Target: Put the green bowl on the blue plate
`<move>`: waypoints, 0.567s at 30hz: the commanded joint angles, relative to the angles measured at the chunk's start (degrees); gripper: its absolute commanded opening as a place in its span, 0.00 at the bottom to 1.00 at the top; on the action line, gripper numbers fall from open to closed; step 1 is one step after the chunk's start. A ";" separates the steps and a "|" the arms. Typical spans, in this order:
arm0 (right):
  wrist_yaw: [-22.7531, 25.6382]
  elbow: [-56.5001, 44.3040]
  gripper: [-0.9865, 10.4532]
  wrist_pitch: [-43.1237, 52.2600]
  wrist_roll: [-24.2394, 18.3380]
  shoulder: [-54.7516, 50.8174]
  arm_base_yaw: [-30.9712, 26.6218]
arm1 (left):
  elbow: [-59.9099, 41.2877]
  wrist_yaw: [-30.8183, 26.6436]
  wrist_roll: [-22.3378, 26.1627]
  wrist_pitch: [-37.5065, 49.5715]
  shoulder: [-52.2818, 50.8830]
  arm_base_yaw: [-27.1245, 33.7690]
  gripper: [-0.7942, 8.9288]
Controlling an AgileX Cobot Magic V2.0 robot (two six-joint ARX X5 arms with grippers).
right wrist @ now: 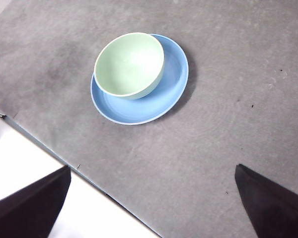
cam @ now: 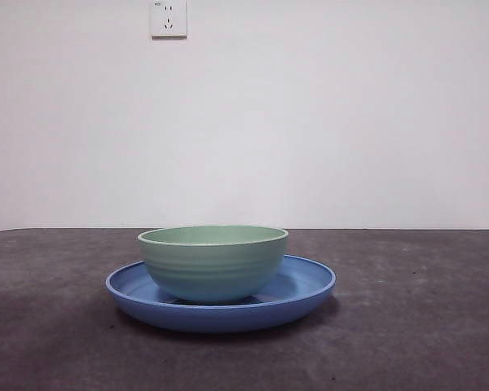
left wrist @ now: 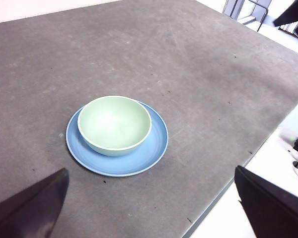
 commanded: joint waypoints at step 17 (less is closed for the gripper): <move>3.89 0.79 0.57 -0.70 -1.31 -11.93 0.28 | 0.55 -0.20 -0.37 0.66 0.20 -0.33 0.57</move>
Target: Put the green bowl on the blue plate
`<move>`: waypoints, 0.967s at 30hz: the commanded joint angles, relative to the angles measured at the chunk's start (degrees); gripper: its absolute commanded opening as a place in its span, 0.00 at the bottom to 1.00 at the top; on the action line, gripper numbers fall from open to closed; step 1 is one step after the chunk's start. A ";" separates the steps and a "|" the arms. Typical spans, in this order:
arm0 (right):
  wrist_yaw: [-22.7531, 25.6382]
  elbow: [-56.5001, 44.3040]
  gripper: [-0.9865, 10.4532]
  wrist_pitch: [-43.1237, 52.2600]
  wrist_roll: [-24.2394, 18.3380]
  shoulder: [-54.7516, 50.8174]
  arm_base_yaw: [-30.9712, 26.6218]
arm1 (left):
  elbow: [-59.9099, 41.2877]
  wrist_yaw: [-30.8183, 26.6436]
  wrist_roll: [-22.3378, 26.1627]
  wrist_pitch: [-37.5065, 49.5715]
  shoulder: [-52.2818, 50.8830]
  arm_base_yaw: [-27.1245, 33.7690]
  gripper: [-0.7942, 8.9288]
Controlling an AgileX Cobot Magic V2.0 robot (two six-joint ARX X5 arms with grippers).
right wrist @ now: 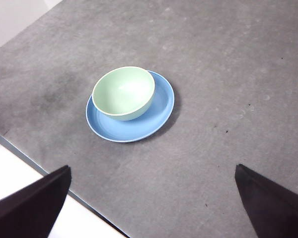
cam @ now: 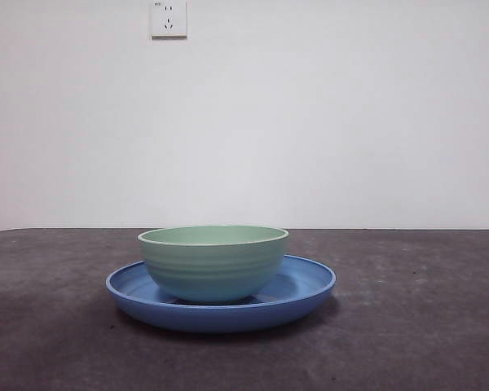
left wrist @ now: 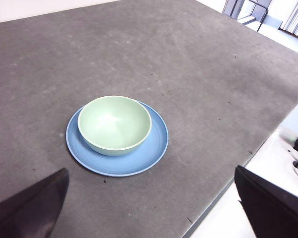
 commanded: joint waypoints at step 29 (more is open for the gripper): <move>-2.58 0.81 0.10 0.04 -0.55 0.20 0.28 | 0.33 -0.28 4.46 0.59 -1.57 8.39 0.11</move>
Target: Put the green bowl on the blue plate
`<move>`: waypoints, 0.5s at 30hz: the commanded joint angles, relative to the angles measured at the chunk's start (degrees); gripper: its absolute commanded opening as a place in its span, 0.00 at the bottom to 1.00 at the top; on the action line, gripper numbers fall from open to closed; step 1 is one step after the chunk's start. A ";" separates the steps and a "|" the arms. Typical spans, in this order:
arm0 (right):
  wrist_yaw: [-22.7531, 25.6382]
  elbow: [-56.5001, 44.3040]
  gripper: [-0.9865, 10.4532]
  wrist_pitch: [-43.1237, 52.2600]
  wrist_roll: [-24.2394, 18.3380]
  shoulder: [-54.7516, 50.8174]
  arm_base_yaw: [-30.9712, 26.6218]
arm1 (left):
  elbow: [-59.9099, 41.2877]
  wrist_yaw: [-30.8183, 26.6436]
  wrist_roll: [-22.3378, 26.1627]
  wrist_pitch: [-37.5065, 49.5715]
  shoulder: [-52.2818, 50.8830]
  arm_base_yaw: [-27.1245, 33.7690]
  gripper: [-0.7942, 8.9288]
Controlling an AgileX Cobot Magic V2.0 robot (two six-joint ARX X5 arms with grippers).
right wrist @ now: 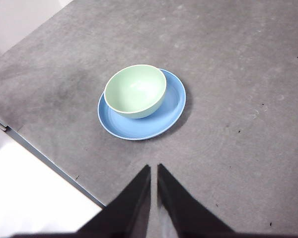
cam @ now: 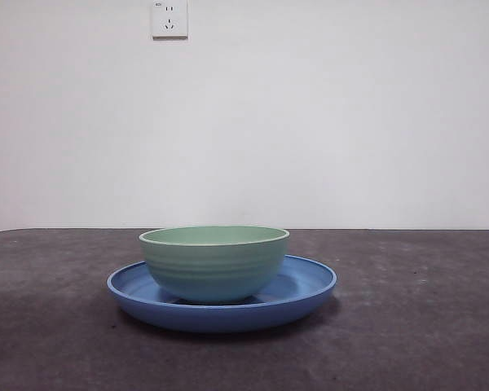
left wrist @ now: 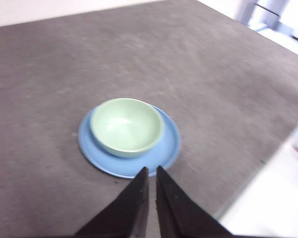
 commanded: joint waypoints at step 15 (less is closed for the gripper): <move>-0.20 0.81 0.10 0.46 -0.52 0.20 0.24 | -32.46 -0.42 8.26 37.20 -13.03 32.11 0.11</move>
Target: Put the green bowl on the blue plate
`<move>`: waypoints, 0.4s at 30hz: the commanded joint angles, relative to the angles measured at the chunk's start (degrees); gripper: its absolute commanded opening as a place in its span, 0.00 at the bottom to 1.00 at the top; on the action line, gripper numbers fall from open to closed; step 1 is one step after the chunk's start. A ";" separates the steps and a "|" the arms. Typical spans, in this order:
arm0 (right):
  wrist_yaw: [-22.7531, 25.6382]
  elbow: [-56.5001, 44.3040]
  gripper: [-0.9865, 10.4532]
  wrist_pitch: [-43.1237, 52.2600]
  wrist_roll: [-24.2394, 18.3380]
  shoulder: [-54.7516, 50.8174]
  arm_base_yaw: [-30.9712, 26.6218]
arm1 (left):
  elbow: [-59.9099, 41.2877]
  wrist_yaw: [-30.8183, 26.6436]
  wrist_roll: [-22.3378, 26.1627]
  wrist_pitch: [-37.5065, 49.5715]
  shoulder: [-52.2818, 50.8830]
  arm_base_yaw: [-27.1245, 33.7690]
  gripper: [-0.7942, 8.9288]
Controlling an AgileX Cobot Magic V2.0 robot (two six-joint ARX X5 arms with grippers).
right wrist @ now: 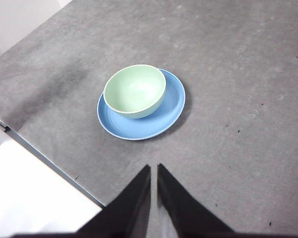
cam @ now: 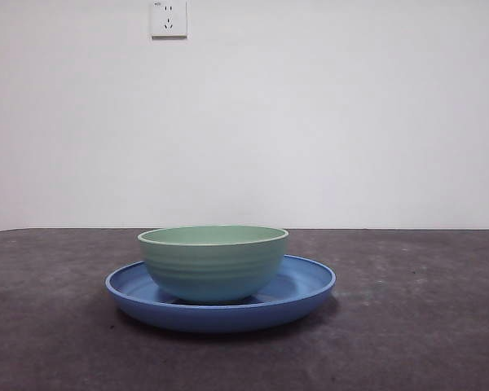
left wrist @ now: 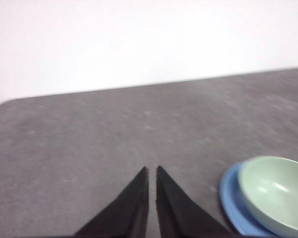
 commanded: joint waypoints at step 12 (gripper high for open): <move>-0.15 0.81 0.10 0.46 -0.52 0.20 0.24 | -23.43 -3.80 -5.86 15.80 -4.52 7.63 0.11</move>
